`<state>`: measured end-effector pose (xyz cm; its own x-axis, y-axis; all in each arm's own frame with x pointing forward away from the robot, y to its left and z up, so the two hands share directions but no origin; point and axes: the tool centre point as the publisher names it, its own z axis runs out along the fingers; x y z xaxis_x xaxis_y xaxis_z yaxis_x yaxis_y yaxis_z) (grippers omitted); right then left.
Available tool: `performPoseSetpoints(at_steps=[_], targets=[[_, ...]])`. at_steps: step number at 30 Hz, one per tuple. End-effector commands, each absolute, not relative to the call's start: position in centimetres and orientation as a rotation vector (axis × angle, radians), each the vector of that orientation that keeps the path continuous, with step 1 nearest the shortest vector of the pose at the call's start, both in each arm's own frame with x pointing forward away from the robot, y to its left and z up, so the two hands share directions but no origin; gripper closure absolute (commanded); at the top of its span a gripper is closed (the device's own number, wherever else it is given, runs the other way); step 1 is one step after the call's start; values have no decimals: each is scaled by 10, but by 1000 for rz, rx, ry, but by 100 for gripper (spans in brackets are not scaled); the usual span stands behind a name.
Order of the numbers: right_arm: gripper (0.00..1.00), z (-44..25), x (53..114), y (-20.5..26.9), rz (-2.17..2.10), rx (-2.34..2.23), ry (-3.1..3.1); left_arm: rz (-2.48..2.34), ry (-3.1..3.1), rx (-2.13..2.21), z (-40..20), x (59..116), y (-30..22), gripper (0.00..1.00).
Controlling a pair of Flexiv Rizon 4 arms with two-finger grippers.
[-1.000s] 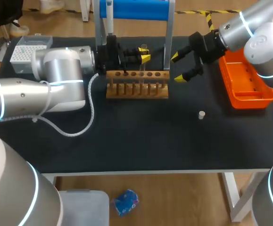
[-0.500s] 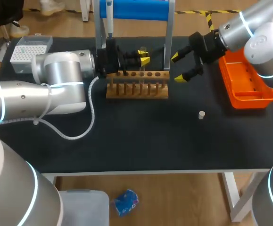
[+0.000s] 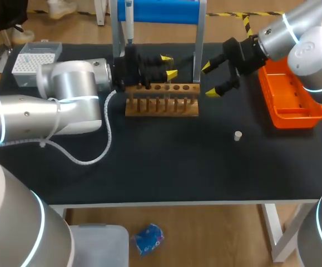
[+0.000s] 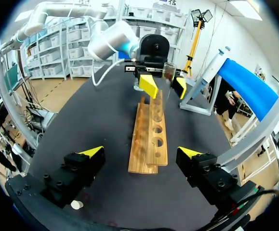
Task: Invert the test tube, pick up the pipette, mount the tip to pipette, aspirate from beaker and dispense into the tube, eject the tip, return the pipette, and cap with the stopper.
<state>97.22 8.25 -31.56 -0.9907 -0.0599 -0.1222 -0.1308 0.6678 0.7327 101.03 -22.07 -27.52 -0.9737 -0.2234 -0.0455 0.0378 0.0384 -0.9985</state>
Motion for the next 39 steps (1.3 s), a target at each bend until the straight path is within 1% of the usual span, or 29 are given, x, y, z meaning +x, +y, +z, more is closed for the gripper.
performPoseSetpoints(at_steps=[1,5,14,36,39], targets=[[0,-316,973,82,1237,-163,2789,-2003,2123,-220,-262,1000,-207,0],[0,-316,973,82,1237,-163,2789,-1971,2128,-234,-255,997,-195,0],[0,-316,973,82,1237,-163,2789,-1811,2215,-323,-233,983,-147,0],[0,-316,973,82,1237,-163,2789,-1811,2215,-323,-233,983,-147,0],[0,-316,973,82,1237,-163,2789,-1799,2262,-427,-238,988,-148,0]])
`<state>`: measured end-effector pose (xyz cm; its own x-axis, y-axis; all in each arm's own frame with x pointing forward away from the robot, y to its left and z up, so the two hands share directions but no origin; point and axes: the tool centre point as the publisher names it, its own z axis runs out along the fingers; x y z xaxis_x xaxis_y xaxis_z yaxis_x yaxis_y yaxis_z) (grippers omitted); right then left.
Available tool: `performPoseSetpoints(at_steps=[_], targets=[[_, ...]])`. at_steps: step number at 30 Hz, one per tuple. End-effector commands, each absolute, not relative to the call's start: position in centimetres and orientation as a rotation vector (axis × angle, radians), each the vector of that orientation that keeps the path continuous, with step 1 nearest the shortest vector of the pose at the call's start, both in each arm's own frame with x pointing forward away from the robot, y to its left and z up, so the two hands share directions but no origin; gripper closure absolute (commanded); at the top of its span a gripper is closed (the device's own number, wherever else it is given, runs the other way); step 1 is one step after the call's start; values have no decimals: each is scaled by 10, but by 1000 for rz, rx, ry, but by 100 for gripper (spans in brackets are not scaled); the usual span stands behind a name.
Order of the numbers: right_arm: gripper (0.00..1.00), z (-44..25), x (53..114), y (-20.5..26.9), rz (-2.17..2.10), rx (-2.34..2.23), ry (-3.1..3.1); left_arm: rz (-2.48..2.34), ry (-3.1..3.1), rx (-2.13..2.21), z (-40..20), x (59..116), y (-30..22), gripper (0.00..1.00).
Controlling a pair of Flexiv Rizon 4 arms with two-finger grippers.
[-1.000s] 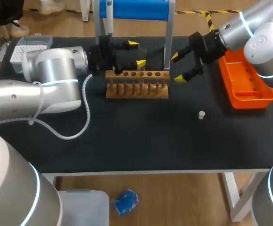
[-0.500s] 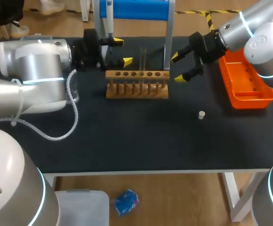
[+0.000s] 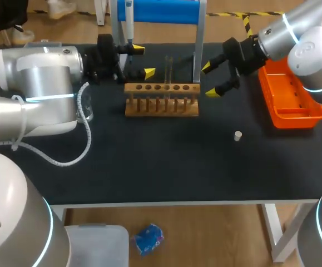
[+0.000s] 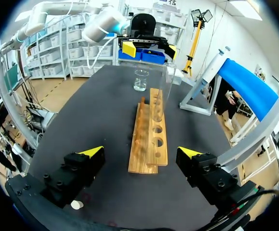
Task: Invert the test tube, pick up the pipette, mount the tip to pipette, aspirate from beaker and dispense into the tube, eject the tip, return the pipette, and cap with the stopper.
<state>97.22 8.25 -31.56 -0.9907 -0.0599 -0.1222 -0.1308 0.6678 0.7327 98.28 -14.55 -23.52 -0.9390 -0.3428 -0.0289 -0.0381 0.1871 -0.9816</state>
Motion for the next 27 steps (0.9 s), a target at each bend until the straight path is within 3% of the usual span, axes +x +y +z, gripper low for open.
performPoseSetpoints(at_steps=[1,27], targets=[[0,-316,973,82,1237,-163,2789,-1799,2250,-471,-238,991,-147,0],[0,-296,946,68,1285,-204,2749,-1615,2197,-606,-226,990,-114,0]])
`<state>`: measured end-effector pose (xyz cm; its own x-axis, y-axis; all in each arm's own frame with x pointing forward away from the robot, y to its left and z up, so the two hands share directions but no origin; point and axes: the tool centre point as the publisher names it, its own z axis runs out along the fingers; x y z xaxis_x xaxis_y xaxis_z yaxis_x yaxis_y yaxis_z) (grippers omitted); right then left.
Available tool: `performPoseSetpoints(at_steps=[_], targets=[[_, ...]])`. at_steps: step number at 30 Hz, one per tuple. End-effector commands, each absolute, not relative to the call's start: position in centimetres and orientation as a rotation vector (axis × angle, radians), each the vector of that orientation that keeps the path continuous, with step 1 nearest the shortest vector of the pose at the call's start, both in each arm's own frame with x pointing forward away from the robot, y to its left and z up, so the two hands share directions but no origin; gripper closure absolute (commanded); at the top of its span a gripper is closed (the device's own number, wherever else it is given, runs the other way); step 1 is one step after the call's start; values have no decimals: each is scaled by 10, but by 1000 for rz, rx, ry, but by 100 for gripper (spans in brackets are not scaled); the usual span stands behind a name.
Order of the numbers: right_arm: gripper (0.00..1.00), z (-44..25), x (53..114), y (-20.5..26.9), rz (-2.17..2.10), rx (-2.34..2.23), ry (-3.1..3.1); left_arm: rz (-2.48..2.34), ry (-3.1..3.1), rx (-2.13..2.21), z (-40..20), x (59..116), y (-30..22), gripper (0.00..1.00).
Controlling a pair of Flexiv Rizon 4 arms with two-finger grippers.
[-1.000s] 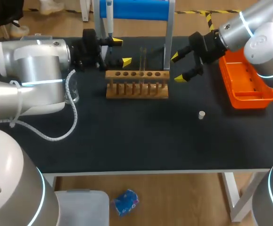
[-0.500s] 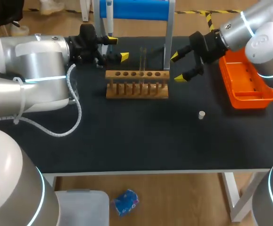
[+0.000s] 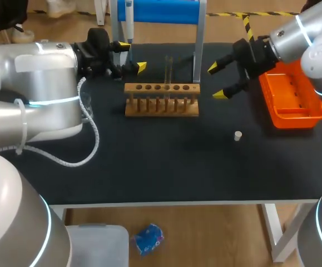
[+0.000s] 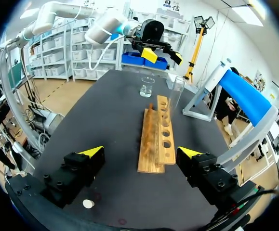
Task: Invert the test tube, pick up the pipette, mount the tip to pipette, aspirate from beaker and dispense into the tube, eject the tip, return the pipette, and cap with the stopper.
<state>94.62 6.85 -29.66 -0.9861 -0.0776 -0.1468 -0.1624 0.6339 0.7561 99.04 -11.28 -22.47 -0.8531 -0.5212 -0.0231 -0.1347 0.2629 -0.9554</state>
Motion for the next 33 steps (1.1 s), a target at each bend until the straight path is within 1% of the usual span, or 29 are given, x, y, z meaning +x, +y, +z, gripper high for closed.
performPoseSetpoints(at_steps=[1,5,7,16,25,33], targets=[[0,-296,946,68,1285,-204,2749,-1615,2197,-606,-226,990,-114,0],[0,-295,942,73,1304,-228,2752,-1615,2197,-606,-226,990,-114,0],[0,-294,932,78,1301,-247,2753,-1605,2184,-647,-226,990,-102,0],[0,-284,883,84,1584,-221,2655,-1711,2134,-775,-223,984,-37,0],[0,-274,837,90,1816,-231,2553,-1791,2032,-891,-230,990,19,0],[0,-272,834,90,1847,-244,2540,-1791,2032,-891,-230,990,19,0]])
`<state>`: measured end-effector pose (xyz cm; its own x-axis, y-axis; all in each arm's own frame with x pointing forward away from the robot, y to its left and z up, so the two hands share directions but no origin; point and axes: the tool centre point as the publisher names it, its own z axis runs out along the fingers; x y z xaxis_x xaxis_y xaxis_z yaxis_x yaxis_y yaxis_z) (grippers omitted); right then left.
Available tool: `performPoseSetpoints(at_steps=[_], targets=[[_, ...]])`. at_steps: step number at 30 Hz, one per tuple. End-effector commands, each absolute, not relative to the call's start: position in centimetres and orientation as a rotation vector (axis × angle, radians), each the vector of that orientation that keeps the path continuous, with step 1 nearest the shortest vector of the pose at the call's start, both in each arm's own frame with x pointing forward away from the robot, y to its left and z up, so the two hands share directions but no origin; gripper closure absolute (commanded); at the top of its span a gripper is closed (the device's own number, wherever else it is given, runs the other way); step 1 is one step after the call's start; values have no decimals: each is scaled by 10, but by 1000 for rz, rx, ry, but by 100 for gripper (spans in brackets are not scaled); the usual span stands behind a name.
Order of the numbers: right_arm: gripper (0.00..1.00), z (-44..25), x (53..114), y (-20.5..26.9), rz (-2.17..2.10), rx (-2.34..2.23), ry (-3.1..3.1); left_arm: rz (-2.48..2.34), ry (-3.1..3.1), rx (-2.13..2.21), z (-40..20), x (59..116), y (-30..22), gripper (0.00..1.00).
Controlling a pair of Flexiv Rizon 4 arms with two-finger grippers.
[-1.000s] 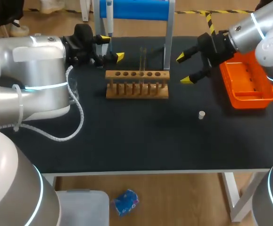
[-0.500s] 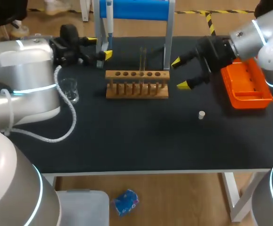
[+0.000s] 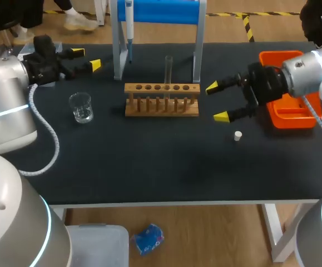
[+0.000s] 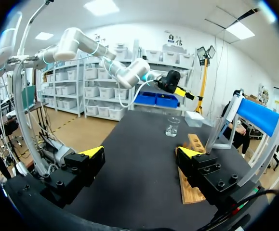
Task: Invert the test tube, pick up the pipette, mount the tip to pipette, aspirate from beaker and dispense into the tube, eject the tip, return the pipette, and cap with the stopper.
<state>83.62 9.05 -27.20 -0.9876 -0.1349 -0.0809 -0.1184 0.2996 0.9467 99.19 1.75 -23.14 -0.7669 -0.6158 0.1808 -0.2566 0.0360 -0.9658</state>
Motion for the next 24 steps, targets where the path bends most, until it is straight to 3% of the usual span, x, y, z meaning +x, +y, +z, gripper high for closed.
performPoseSetpoints(at_steps=[1,7,24], targets=[[0,-272,834,90,-1837,242,-2526,-1791,2032,-891,-230,990,19,0],[0,-272,834,90,-1837,242,-2526,-1791,2032,-891,-230,990,19,0],[0,-293,792,77,-1981,202,-2299,-1527,2085,-845,-238,1001,118,0]])
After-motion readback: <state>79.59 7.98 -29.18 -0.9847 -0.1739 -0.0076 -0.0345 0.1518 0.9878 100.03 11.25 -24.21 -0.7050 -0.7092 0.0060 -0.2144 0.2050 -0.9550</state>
